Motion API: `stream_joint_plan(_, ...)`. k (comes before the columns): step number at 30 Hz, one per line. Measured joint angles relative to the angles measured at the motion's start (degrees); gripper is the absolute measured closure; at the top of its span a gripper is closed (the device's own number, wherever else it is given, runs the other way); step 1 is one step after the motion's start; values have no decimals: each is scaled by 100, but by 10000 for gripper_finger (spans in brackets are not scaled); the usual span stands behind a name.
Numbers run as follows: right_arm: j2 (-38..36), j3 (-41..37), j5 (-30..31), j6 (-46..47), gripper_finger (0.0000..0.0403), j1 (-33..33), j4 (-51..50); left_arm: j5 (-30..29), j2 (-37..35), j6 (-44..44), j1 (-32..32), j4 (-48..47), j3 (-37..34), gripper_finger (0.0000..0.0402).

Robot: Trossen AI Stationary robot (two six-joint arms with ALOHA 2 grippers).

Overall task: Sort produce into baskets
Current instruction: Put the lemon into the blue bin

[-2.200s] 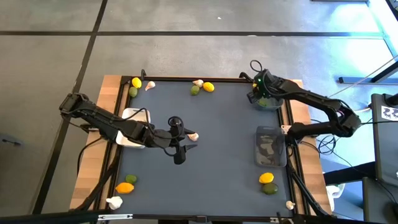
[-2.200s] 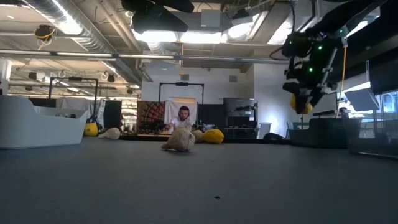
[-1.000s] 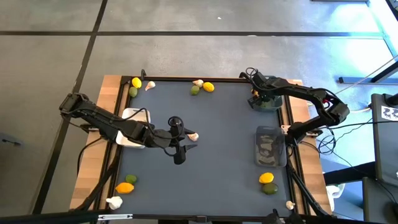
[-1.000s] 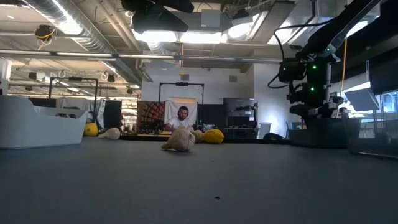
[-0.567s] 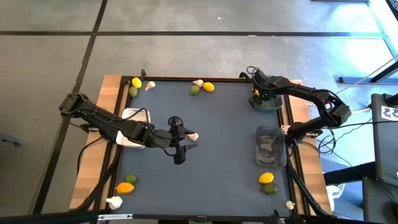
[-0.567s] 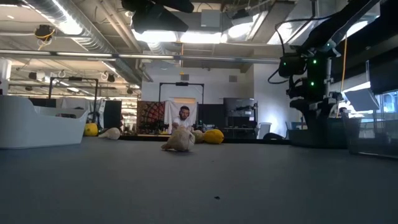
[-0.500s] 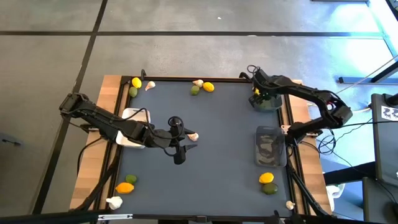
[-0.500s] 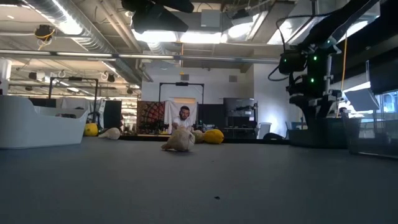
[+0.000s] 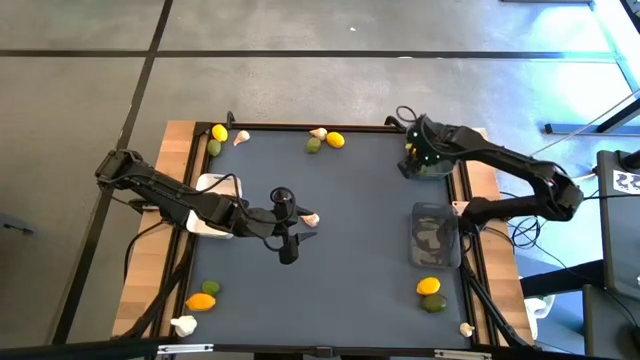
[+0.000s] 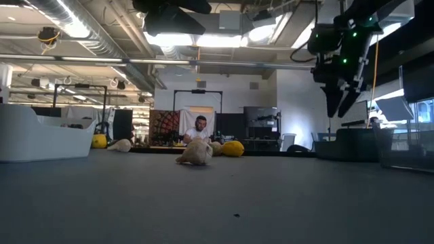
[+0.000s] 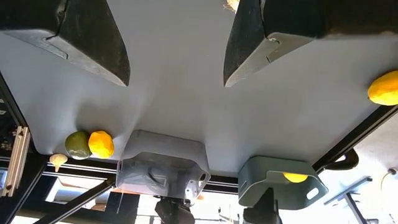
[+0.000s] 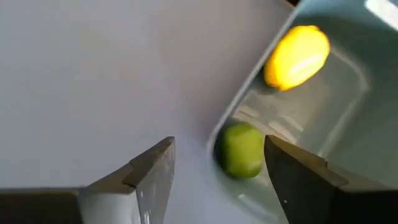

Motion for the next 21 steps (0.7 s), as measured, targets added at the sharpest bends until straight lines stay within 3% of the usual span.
stream_joint_plan(21,-389,0,-11,1339,159,3437,-403,-1,0,19,0,1,0,147)
